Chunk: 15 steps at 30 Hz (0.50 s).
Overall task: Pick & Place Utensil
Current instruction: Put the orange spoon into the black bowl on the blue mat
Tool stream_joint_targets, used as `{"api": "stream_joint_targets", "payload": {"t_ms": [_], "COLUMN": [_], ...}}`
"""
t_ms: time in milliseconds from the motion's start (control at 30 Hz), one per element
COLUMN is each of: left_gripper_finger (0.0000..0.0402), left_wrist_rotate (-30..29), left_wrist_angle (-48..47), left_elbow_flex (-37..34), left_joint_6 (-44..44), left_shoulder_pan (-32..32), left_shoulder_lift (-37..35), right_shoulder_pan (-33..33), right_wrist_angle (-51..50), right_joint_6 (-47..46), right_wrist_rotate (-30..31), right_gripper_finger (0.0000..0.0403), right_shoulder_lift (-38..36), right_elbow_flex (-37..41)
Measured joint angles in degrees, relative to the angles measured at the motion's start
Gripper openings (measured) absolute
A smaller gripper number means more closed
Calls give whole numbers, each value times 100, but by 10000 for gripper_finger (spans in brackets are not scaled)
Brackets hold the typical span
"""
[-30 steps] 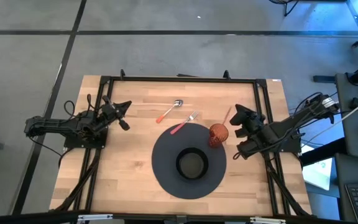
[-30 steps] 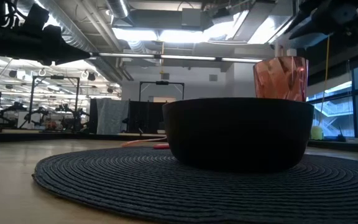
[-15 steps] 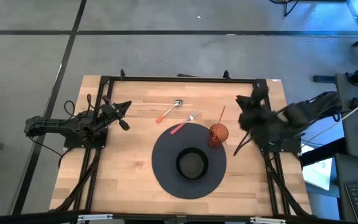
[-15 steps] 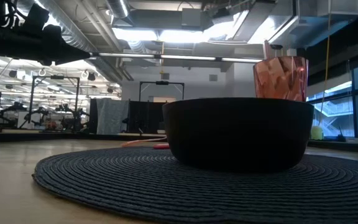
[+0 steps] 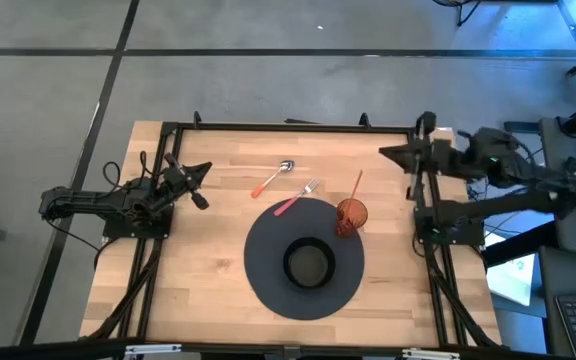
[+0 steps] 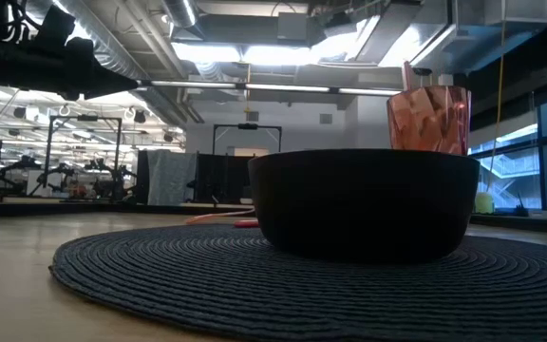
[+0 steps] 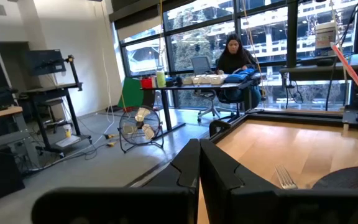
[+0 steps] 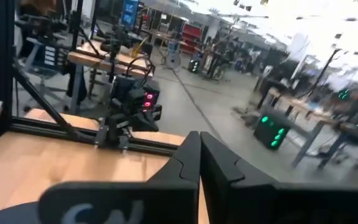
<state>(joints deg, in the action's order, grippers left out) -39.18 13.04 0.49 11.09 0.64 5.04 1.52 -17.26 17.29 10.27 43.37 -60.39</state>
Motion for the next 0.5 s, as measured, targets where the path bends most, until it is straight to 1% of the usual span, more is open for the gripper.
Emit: {"api": "stream_joint_targets", "payload": {"t_ms": [133, 167, 300, 400, 433, 500], "left_gripper_finger": [3, 3, 3, 3, 3, 3], "left_wrist_rotate": [-35, -35, -34, -33, -33, -33], "left_wrist_angle": [2, 2, 2, 2, 2, 2], "left_elbow_flex": [0, 0, 0, 0, 0, 0], "left_joint_6": [84, 113, 121, 126, 151, 215], "left_shoulder_pan": [0, 0, 0, 0, 0, 0], "left_shoulder_lift": [-2, -2, -1, -2, -2, -2], "right_shoulder_pan": [1536, 1872, 2974, 3609, 3766, 4004], "right_wrist_angle": [63, 118, 48, 177, 276, 421], "right_joint_6": [-720, -853, -1184, -1322, -1346, -1417], "right_wrist_rotate": [-2117, -2490, -3244, -4074, -4237, -4318], "right_gripper_finger": [3, 2, 2, 2, 1, 1], "right_shoulder_lift": [372, 507, 1207, 1718, 1861, 2077], "right_elbow_flex": [58, 58, 71, 74, 71, 71]}}
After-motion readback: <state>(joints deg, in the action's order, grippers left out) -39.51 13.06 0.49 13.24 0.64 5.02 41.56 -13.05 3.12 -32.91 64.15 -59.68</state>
